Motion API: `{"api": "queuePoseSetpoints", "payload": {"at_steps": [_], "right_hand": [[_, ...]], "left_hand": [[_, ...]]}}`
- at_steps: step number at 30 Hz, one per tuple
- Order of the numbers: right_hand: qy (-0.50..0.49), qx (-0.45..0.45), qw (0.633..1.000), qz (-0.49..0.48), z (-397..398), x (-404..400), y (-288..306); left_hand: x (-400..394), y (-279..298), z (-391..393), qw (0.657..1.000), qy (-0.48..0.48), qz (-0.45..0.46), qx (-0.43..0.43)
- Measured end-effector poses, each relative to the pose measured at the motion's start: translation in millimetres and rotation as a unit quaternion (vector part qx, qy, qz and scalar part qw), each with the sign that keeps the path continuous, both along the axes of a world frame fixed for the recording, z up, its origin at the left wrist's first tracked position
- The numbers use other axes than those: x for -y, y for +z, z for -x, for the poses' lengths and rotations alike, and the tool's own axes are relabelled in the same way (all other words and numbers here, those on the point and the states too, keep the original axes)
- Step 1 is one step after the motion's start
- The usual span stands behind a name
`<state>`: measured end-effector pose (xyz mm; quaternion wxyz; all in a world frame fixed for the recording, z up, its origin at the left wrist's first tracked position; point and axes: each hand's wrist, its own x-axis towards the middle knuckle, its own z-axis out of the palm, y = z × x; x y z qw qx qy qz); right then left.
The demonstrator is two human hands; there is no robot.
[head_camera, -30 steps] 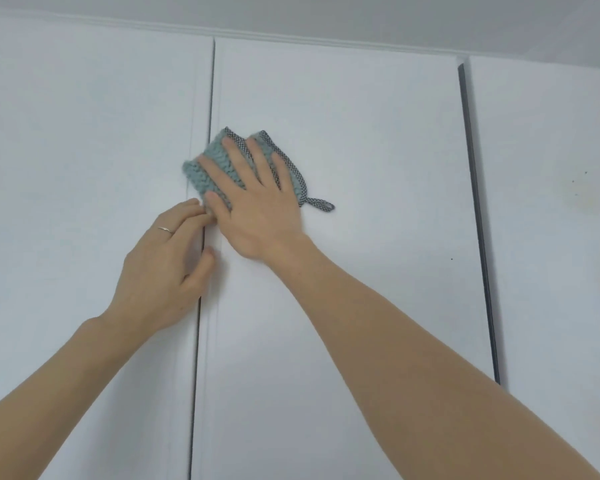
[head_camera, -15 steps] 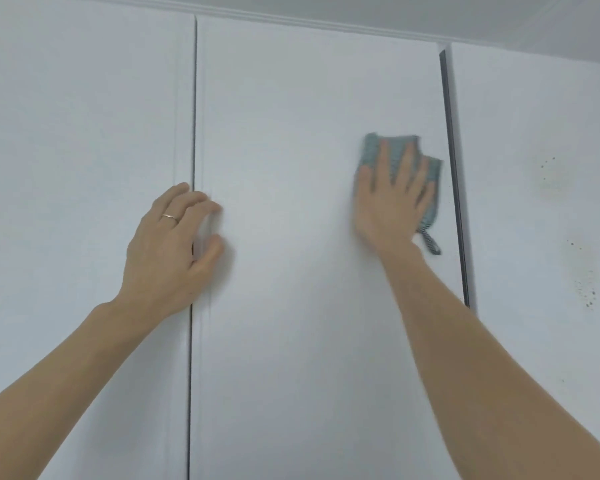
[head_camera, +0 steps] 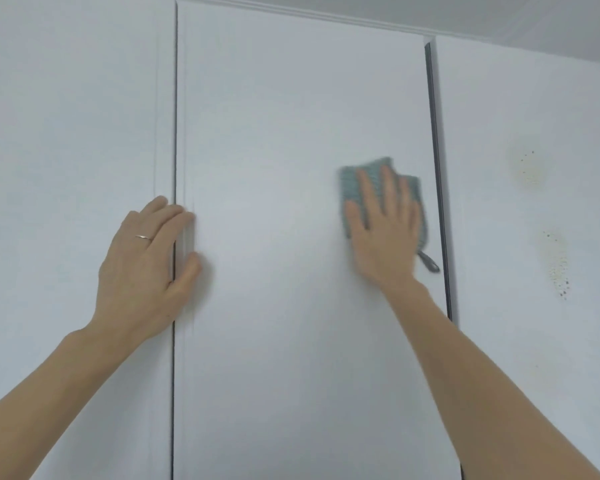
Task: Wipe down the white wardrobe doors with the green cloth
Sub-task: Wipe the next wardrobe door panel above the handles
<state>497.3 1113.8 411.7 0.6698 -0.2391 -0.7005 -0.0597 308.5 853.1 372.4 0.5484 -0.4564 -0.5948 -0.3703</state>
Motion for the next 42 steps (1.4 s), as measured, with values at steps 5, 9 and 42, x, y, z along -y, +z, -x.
{"api": "queuePoseSetpoints", "payload": {"at_steps": [5, 9, 42], "right_hand": [[-0.034, -0.102, 0.987, 0.116, 6, 10, -6], [-0.023, -0.018, 0.998, -0.064, 74, 91, -19], [-0.022, 0.003, 0.999, 0.03, -1, 7, -115]], "left_hand": [[-3, -5, 0, 1.0, -0.021, 0.009, 0.017], [4, -12, 1, 0.998, -0.046, 0.013, 0.04], [3, -71, 12, 0.998, -0.059, 0.023, -0.001]]}}
